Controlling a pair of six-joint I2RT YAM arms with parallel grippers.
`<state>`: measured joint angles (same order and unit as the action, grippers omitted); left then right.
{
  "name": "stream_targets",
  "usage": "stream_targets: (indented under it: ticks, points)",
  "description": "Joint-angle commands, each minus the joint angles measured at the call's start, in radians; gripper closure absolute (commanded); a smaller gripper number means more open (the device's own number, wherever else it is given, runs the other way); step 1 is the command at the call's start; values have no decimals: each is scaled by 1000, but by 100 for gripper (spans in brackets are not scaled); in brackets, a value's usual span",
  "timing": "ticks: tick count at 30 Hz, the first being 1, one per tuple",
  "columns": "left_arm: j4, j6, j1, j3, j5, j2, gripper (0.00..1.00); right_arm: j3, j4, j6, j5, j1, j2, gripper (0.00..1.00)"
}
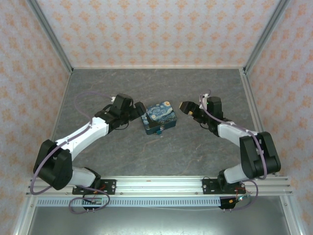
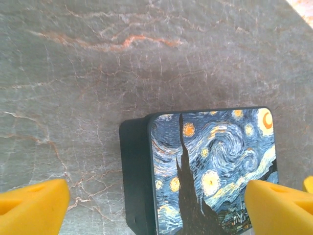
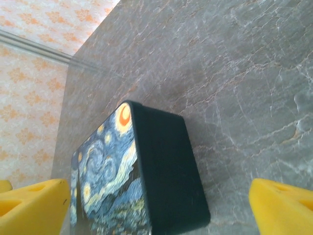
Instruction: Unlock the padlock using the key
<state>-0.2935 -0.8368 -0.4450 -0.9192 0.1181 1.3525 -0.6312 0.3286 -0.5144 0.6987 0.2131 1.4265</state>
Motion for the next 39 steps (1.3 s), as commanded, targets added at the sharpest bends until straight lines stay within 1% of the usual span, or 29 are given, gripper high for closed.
stream_targets:
  ticks: [1,3,5,8,12,18,26,39]
  points:
    - [-35,14,2,1,-61,-48,7,42,23,-8,47,1,-56,15]
    - [-25,4,2,17,-60,-62,7,69,62,-33,84,1,-58,20]
    - [-22,-4,2,25,-59,-66,8,111,148,-77,114,2,-55,25]
    - [-25,-10,2,22,-54,-63,8,165,251,-116,124,11,-52,27]
    - [-21,-16,2,29,-53,-58,8,195,302,-121,122,42,-40,29]
    - [-13,-26,2,32,-41,-43,8,206,350,-130,118,70,-2,32]
    - [-17,-27,0,29,-37,-39,8,206,378,-131,116,78,38,33]
    - [-11,-34,-2,31,-30,-41,8,203,377,-129,111,83,39,34]
